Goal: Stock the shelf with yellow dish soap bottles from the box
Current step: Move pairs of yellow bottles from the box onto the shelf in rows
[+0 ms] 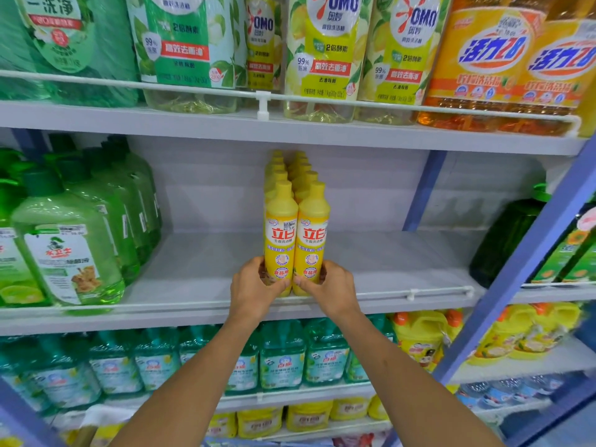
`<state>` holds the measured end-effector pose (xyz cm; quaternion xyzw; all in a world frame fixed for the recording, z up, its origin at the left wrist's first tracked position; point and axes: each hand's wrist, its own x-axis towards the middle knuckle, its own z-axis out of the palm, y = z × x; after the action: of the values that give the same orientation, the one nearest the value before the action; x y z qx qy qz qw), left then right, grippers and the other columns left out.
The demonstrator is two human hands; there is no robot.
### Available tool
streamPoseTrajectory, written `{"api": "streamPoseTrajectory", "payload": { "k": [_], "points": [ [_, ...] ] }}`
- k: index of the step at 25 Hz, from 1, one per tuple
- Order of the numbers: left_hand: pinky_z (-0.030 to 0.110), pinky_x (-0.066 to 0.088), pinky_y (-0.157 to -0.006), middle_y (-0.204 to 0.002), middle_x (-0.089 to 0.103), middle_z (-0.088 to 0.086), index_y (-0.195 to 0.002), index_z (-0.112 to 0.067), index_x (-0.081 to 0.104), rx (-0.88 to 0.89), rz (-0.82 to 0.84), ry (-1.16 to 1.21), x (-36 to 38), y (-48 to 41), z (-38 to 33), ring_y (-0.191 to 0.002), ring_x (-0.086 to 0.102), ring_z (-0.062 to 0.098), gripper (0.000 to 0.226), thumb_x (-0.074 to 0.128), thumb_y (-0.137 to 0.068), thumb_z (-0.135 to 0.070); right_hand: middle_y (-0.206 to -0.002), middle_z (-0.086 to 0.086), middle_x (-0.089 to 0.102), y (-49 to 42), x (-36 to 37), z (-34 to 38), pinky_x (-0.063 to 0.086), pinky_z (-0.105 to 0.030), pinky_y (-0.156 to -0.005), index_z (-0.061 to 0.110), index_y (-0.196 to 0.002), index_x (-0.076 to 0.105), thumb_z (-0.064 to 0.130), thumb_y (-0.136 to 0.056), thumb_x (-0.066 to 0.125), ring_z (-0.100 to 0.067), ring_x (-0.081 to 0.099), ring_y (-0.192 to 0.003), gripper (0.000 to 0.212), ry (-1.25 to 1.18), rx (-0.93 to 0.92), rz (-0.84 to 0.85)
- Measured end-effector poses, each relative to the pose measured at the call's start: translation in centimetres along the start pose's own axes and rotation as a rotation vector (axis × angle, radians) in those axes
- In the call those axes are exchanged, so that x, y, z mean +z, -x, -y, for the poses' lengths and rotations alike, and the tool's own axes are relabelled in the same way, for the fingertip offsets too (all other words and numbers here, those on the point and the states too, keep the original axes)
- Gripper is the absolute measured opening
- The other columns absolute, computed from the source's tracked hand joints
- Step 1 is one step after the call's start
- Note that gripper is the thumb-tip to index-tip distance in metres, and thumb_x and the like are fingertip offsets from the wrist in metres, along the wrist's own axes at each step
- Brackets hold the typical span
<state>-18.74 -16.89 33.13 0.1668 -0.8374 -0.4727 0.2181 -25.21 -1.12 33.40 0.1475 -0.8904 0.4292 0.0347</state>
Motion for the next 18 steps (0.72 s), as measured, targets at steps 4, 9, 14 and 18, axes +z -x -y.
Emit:
{"api": "streamPoseTrajectory", "payload": {
  "k": [4,9,14,18],
  "points": [
    [0.033,0.050,-0.085,-0.119,0.067,0.005,-0.118,-0.015,0.060,-0.041,0.079,-0.193,-2.1,1.5,-2.3,-0.109,0.063,0.024,0.053,0.082,-0.078,-0.042,-0.126,-0.011,0.062,1.0,-2.9,1.4,0.050,-0.038,-0.092,0.012,-0.123,0.057,0.055,-0.088,0.069,-0.027,0.059,-0.116,0.057,0.201,-0.033,0.070],
    [0.044,0.045,-0.103,-0.142,0.053,0.006,-0.146,-0.028,0.038,0.120,0.268,-0.614,-5.6,5.1,-7.0,-0.131,0.048,0.030,0.071,0.065,-0.087,-0.057,-0.144,-0.015,0.047,4.0,-9.4,4.0,0.044,-0.042,-0.104,0.008,-0.142,0.043,0.061,-0.097,0.049,-0.032,0.046,-0.132,0.070,0.511,-0.209,0.194],
    [0.048,0.039,-0.110,-0.154,0.040,0.009,-0.155,-0.024,0.023,0.232,0.297,-0.914,-6.3,9.7,-10.9,-0.138,0.040,0.032,0.094,0.056,-0.082,-0.072,-0.150,-0.013,0.044,8.1,-13.9,5.3,0.039,-0.044,-0.110,0.013,-0.149,0.038,0.062,-0.097,0.047,-0.032,0.038,-0.138,0.073,0.638,-0.395,0.218],
    [0.048,0.039,-0.108,-0.151,0.041,0.011,-0.154,-0.022,0.026,0.289,0.262,-1.036,-5.7,14.7,-12.0,-0.134,0.042,0.034,0.091,0.055,-0.084,-0.072,-0.152,-0.013,0.041,12.4,-15.1,4.1,0.039,-0.045,-0.109,0.019,-0.151,0.036,0.063,-0.096,0.048,-0.033,0.037,-0.139,0.071,0.706,-0.451,0.227]
  ]
}}
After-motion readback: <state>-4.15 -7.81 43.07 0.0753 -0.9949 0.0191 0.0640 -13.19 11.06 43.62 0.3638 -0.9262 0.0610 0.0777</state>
